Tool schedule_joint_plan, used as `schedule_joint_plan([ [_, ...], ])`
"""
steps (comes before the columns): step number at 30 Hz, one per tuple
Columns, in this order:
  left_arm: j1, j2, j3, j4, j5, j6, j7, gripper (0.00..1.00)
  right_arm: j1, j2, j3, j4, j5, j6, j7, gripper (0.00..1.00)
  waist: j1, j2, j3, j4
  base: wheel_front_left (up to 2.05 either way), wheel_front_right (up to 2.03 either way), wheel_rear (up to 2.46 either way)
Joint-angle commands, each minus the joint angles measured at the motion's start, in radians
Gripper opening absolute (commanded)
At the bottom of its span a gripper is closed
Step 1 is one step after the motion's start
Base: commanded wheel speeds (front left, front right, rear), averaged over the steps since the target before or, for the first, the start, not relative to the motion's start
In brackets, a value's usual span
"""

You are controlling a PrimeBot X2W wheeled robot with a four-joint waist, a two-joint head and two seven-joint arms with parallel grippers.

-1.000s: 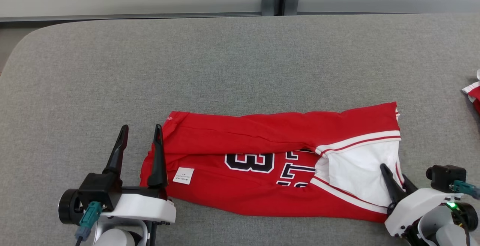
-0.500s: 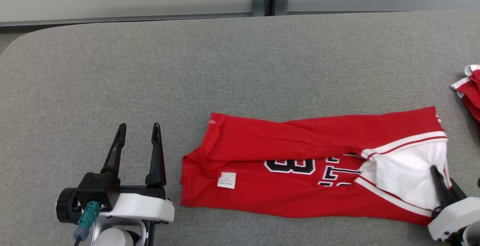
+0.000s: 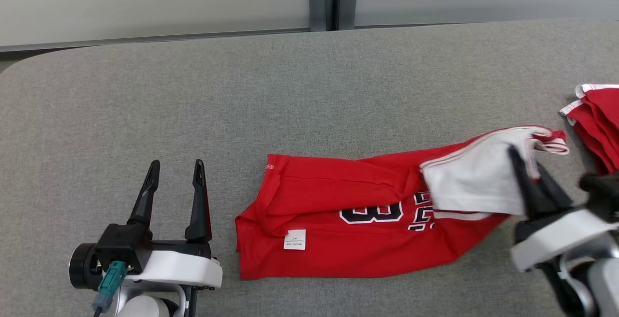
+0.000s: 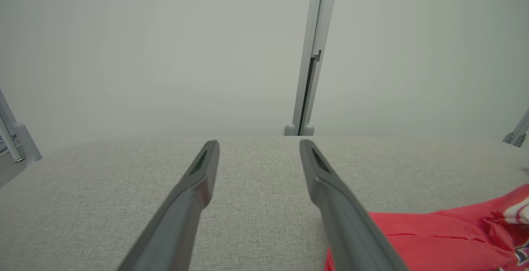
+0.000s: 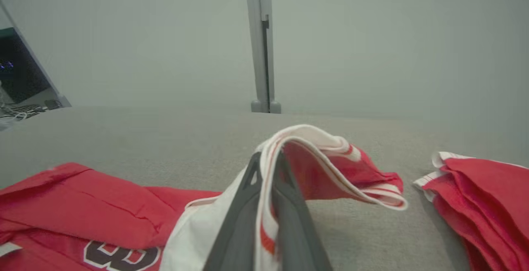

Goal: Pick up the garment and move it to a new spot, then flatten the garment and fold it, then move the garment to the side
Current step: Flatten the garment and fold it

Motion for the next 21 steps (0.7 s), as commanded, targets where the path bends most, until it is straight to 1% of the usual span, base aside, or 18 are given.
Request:
schedule_joint_plan([
  [1,-0.002,0.006,0.002,-0.002,-0.003,0.002,-0.001,1.00,-0.012,0.010,0.015,-0.026,-0.008,-0.001,0.018,0.00,0.0000,-0.0001,-0.002,0.001,0.00,0.00,0.00],
  [3,-0.004,0.004,-0.002,-0.002,-0.004,0.000,0.001,1.00,-0.023,0.035,0.067,-0.101,-0.020,-0.001,0.061,0.00,0.0000,-0.0001,-0.005,0.004,0.00,0.00,0.00],
  [6,-0.014,0.001,-0.009,-0.003,-0.004,-0.004,0.005,1.00,-0.044,0.069,0.164,-0.166,-0.017,-0.001,0.110,0.00,0.0000,-0.0001,-0.005,0.017,0.00,0.00,0.00],
  [9,-0.019,-0.003,-0.013,-0.003,-0.005,-0.004,0.004,1.00,-0.075,0.108,0.265,-0.166,0.003,-0.001,0.141,0.00,0.0000,-0.0001,0.000,0.032,0.00,0.00,0.00],
  [10,-0.020,-0.005,-0.015,-0.003,-0.005,-0.005,0.004,1.00,-0.083,0.126,0.299,-0.156,0.014,-0.001,0.150,0.00,0.0000,-0.0001,0.003,0.038,0.00,0.00,0.00],
  [11,-0.023,-0.008,-0.016,-0.001,-0.006,-0.006,0.003,1.00,-0.105,0.155,0.359,-0.124,0.028,0.000,0.155,0.00,0.0000,-0.0001,0.008,0.049,0.00,0.00,0.00],
  [14,-0.032,-0.016,-0.022,0.001,-0.005,-0.009,0.001,1.00,-0.137,0.201,0.433,-0.058,0.050,0.000,0.146,0.00,0.0000,-0.0001,0.023,0.066,0.00,0.00,0.00],
  [16,-0.039,-0.022,-0.026,0.005,-0.003,-0.011,0.000,1.00,-0.153,0.237,0.464,-0.009,0.074,0.000,0.128,0.00,0.0000,-0.0001,0.033,0.077,0.00,0.00,0.00],
  [21,-0.049,-0.029,-0.029,0.017,0.001,-0.018,-0.003,1.00,-0.214,0.289,0.513,0.130,0.104,0.000,0.085,0.00,0.0000,-0.0001,0.057,0.094,0.00,0.00,0.00],
])
